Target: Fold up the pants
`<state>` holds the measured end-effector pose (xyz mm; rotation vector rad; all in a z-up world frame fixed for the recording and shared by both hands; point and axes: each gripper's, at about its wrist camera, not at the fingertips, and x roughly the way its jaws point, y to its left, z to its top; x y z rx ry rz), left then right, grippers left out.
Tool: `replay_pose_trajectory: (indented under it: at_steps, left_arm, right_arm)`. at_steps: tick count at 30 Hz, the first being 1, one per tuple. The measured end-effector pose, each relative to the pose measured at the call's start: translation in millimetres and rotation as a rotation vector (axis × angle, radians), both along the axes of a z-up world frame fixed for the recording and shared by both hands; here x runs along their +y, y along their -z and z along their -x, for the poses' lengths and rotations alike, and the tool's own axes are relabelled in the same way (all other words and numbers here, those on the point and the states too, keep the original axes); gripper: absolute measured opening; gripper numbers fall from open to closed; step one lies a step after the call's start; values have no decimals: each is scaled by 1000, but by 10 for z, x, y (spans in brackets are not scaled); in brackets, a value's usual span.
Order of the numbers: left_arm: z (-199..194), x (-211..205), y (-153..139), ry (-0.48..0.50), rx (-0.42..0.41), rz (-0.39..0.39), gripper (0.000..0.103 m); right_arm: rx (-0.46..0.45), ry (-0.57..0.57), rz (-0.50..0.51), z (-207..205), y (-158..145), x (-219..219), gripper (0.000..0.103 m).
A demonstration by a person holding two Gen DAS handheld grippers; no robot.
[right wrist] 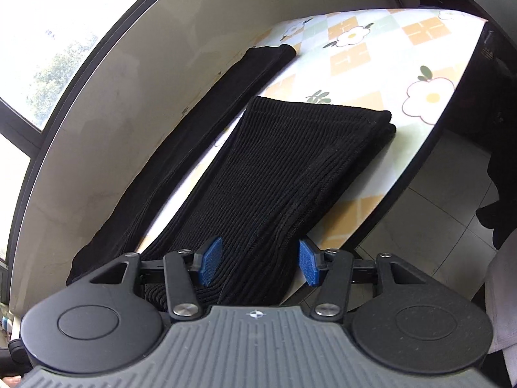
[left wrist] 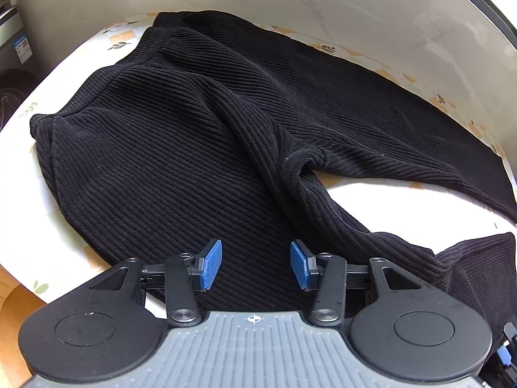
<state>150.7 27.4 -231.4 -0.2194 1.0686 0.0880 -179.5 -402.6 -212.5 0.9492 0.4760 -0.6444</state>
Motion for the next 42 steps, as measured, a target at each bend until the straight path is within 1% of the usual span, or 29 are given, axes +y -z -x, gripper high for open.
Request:
replay_pose_trajectory:
  at_steps: [2,5,7,9,11,14,17,19,20,21,22,25,28,30,32,36,39,42]
  left_arm:
    - [-1,-9,11,10,6,7,49]
    - [4,17,21,3,8,29,49]
    - [-6,27,20,-11,11,40,49]
    - [-9,56,27,-19,18,45,49]
    - [-7,77,28,-27,19,44,49]
    - [-7,129,30,-40,17,46,49]
    - [7,170,31,-64,19,56,49]
    - [-6,189,44,-77,27,64,49]
    - [-17,195,56,-81,32,69,49]
    - [-27,197,64,-82,35,74,49]
    - [-30,201,66,-82,37,80,49]
    - [-38,273,62,-100,27,105,49]
    - [-28,467,25,-180,9,161,49]
    - [-5,662,10,-262,7,214,49]
    - [47,892,24,-349,20,284,49]
    - [222,1237,96,-476,39,381,49]
    - [401,1415,207,-564,57,479,49]
    - [472,1504,335,-619,61,541,49]
  right_arm:
    - [-12,6,9,-32,-13,-77,51]
    - [15,61,68,-76,-69,-207,51]
    - [-1,102,47,-64,-69,-308,47]
    - [-10,123,20,-60,-43,-346,36]
    - [7,114,0,-81,-10,-319,32]
    - [0,56,-42,-135,55,-204,32]
    - [11,35,-31,-178,50,-122,32]
    - [13,32,-28,-199,37,-156,32]
    - [17,40,-27,-206,23,-191,30]
    - [17,51,-24,-204,-10,-220,20]
    - [9,53,-20,-211,-54,-251,18]
    - [-24,34,48,-271,-313,-242,15]
    - [-75,-1,113,-383,-675,-188,14]
    - [-125,-29,156,-478,-949,-152,14]
    - [-160,-69,224,-616,-1266,-85,13]
    - [-230,-126,345,-803,-1820,31,12]
    - [-263,-144,398,-897,-2110,96,12]
    - [-286,-159,420,-989,-2312,146,12]
